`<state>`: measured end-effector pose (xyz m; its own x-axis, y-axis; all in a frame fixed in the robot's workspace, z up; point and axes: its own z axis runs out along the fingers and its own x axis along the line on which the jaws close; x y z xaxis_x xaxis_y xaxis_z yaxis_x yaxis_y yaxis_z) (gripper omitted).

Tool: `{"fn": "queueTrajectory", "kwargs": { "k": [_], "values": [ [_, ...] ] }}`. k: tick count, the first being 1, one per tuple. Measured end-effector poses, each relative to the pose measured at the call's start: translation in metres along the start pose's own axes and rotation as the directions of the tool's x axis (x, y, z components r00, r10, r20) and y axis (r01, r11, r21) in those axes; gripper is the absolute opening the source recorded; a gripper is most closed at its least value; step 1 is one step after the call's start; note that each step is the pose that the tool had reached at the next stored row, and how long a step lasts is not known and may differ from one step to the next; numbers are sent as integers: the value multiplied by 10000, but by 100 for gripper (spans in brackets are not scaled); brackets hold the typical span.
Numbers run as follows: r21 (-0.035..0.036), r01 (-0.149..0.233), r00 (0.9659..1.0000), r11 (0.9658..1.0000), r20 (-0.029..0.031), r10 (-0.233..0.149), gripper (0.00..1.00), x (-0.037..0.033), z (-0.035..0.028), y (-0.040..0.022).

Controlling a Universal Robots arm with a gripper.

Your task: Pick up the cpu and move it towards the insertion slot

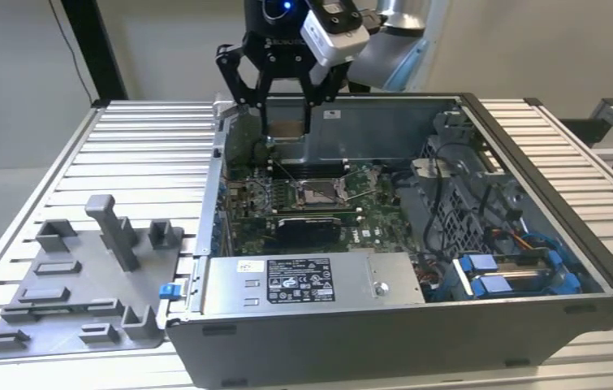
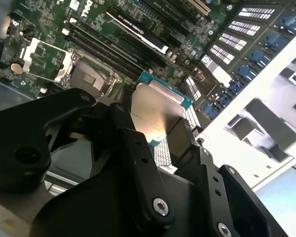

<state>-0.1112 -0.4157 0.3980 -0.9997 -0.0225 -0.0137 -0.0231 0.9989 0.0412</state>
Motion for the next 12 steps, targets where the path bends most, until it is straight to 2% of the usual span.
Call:
{"fn": "queueTrajectory", "kwargs": {
  "k": [12],
  "values": [
    [1, 11, 10000, 10000, 0, -11, 0, -127, 12, 191]
  ]
}}
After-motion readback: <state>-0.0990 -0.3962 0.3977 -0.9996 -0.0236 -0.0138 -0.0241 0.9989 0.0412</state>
